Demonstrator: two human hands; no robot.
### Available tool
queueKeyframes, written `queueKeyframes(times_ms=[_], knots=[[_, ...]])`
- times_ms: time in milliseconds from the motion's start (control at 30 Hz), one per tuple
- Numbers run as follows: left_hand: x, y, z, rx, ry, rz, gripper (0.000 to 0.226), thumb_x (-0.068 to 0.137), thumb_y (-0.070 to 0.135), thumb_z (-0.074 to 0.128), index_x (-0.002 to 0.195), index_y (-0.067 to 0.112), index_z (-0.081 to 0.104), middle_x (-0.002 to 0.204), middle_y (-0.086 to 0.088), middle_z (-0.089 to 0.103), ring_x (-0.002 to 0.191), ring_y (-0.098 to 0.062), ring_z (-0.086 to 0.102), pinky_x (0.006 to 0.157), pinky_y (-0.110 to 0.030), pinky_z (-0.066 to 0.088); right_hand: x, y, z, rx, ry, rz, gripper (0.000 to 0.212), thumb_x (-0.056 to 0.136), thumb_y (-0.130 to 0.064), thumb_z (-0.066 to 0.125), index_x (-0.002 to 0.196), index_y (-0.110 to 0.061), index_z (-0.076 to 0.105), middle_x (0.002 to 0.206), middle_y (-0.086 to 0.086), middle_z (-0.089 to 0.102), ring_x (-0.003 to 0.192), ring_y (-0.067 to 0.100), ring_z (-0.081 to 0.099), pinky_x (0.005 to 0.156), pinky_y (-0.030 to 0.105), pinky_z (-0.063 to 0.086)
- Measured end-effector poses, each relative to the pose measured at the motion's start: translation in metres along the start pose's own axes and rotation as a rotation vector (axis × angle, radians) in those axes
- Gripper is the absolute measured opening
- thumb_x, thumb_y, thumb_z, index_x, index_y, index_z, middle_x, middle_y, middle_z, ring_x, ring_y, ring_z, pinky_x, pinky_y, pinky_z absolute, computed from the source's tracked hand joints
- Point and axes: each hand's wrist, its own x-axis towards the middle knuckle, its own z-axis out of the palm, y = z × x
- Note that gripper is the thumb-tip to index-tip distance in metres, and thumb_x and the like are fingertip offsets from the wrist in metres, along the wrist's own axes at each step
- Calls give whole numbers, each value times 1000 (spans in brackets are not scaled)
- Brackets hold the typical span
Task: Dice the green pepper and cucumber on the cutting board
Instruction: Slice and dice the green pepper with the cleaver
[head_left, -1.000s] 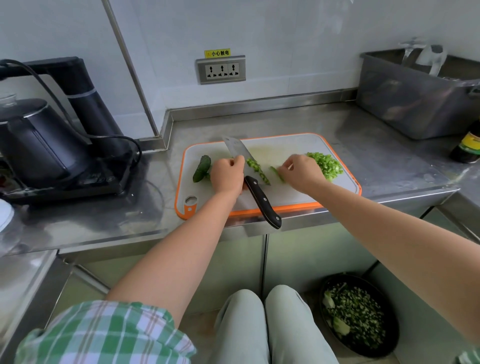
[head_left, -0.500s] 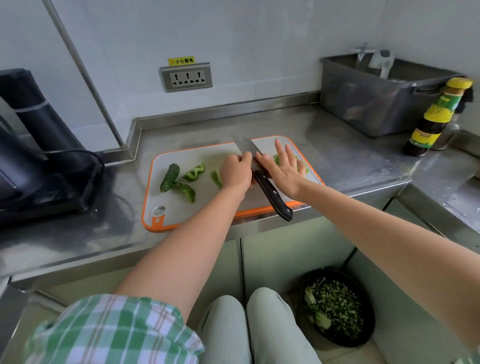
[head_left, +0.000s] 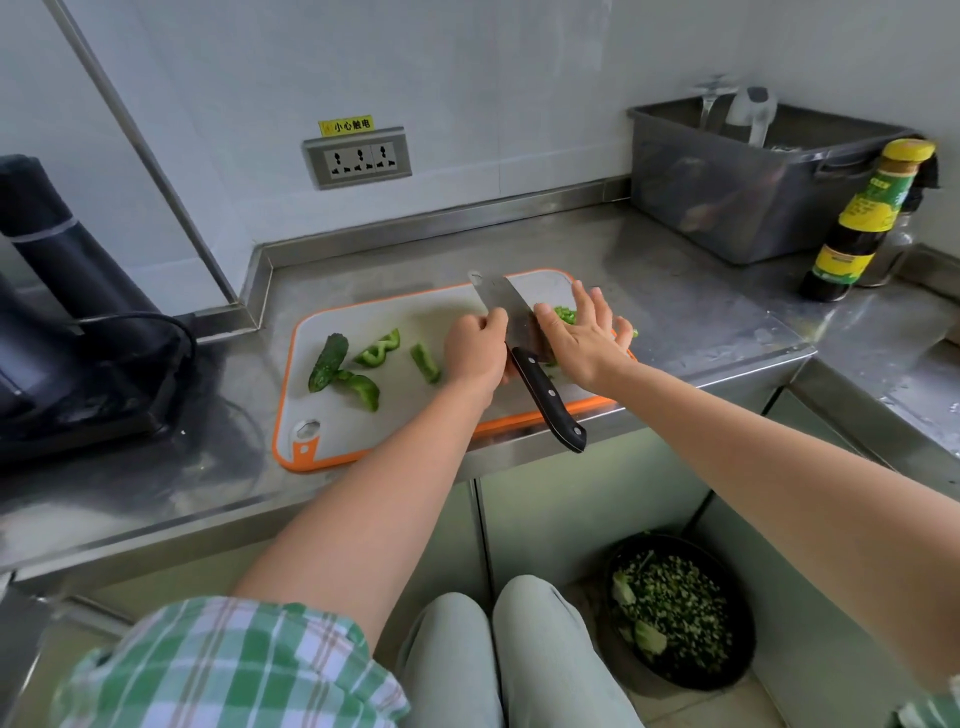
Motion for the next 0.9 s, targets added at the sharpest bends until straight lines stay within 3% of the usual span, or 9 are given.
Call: queueKeyframes(times_ms=[133, 233, 367, 433, 533, 600, 700, 767, 900], knots=[[-2, 1, -2, 1, -1, 5, 46, 94, 18, 45, 49, 12, 35, 36, 2, 34, 35, -25, 39, 39, -23, 30, 4, -1, 4, -32, -16, -107, 49, 100, -56, 17, 147, -44, 25, 162, -3, -5, 147, 17, -11, 116, 44, -7], [-3, 1, -4, -4, 16, 3, 45, 93, 18, 44, 49, 13, 34, 41, -1, 34, 37, -24, 38, 40, -24, 31, 6, 2, 2, -15, -10, -10, 53, 101, -54, 16, 149, -35, 27, 162, -2, -2, 147, 20, -7, 118, 44, -5], [0, 2, -9, -40, 107, -59, 42, 94, 19, 43, 53, 9, 37, 50, -6, 38, 38, -25, 42, 34, -23, 33, 2, 11, 3, 22, -27, -173, 44, 101, -54, 16, 141, -52, 35, 161, -8, 0, 147, 14, -6, 116, 41, -7], [1, 4, -11, -49, 168, -84, 43, 95, 19, 42, 53, 9, 38, 50, -6, 40, 38, -25, 44, 32, -21, 32, -3, 12, 2, 25, -63, -179, 44, 102, -52, 18, 142, -48, 35, 161, -9, 2, 146, 12, -3, 116, 40, -7], [3, 4, -12, -70, 214, -95, 43, 94, 20, 43, 53, 9, 36, 51, -7, 40, 49, -30, 46, 50, -31, 39, -6, 13, 0, 55, -17, -78, 54, 100, -55, 18, 150, -35, 24, 161, -8, 2, 146, 16, -2, 116, 40, -3], [2, 5, -12, -60, 234, -97, 43, 93, 20, 44, 52, 9, 37, 52, -8, 41, 56, -32, 49, 55, -37, 43, -3, 15, 1, 15, -34, -146, 52, 99, -58, 15, 146, -43, 30, 161, -10, 1, 146, 15, -4, 116, 42, -5], [1, 6, -10, -75, 222, -106, 42, 94, 22, 42, 54, 10, 40, 53, -9, 46, 46, -32, 52, 48, -34, 44, 4, 18, 5, -53, -51, -163, 54, 99, -59, 14, 142, -40, 42, 161, -9, 2, 146, 14, -3, 116, 42, -5], [0, 5, -9, -87, 215, -114, 41, 96, 21, 40, 56, 9, 39, 53, -8, 47, 39, -27, 47, 44, -27, 37, 8, 20, 6, -44, -7, -122, 59, 98, -61, 13, 142, -36, 43, 161, -7, 3, 146, 18, -2, 116, 45, -4], [-1, 6, -10, -77, 207, -112, 41, 95, 21, 41, 56, 9, 39, 53, -9, 48, 37, -25, 47, 44, -26, 36, 7, 19, 6, -84, -29, -159, 57, 100, -56, 14, 142, -32, 44, 161, -5, 8, 146, 17, 2, 115, 43, -2]])
